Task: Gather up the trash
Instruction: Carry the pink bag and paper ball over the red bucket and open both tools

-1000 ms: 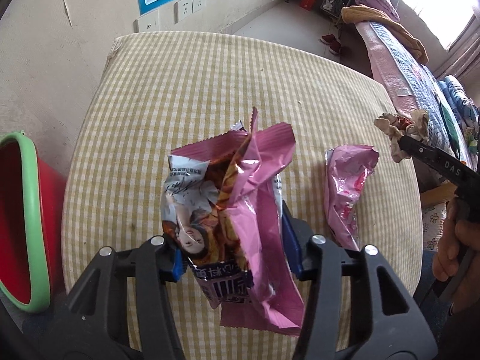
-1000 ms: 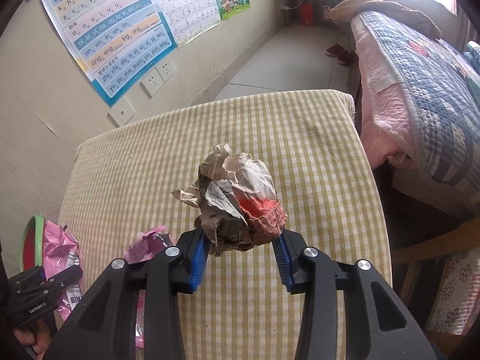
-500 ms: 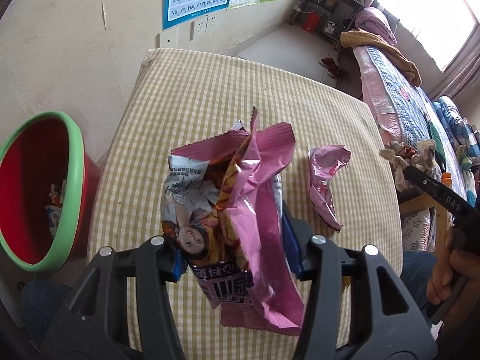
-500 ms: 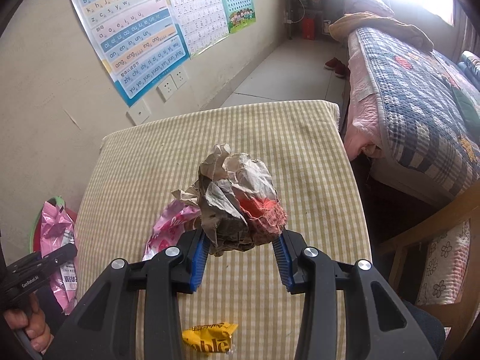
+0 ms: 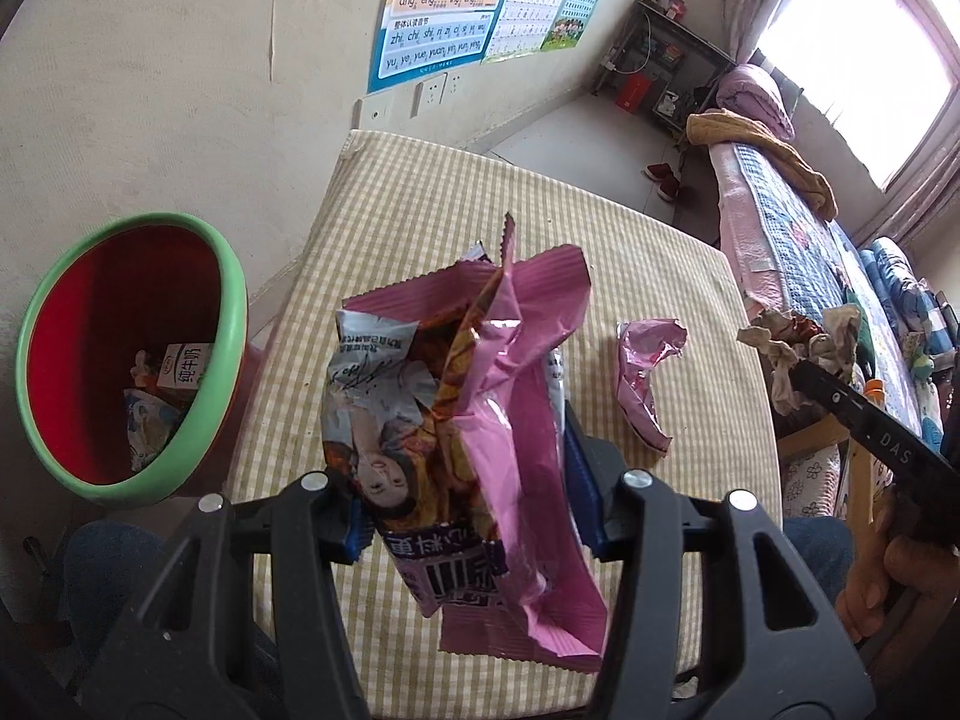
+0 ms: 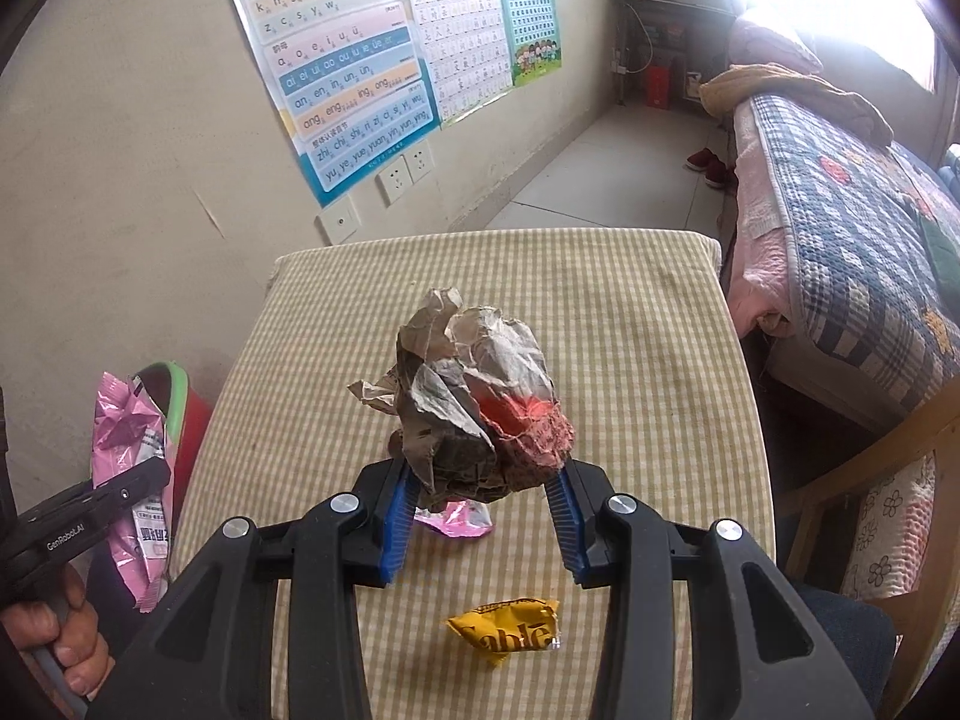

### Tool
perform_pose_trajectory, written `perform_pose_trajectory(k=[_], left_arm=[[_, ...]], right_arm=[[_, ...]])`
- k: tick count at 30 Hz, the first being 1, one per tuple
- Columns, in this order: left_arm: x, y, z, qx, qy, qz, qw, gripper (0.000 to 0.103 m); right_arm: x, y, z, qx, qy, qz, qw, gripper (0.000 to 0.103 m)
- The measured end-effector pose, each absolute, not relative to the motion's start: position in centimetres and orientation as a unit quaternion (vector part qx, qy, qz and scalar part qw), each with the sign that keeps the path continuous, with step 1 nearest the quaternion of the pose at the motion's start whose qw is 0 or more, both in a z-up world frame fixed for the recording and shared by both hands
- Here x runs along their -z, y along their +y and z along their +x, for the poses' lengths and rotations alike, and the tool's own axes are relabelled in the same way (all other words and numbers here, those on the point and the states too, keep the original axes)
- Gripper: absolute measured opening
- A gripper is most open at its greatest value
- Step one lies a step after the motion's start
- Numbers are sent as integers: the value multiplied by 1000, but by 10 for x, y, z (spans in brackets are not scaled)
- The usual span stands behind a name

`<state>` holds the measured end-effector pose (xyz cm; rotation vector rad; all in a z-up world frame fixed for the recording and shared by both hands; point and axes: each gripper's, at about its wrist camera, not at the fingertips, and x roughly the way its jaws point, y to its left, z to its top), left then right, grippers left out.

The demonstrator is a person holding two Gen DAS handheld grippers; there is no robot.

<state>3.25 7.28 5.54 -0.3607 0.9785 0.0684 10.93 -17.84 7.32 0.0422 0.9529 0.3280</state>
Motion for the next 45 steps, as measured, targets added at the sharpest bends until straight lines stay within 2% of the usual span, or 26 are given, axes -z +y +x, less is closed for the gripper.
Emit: perform_pose_trajectory(k=[28,45], left_arm=[[-48,225,-38,-140,428,-267,852,49],[-51,293,-52,-177,406,-289,848,49]], right_arm=[[-76,14,85,-298,452,-74,838,39],[-75,118,78,-365,446,-108,810,39]])
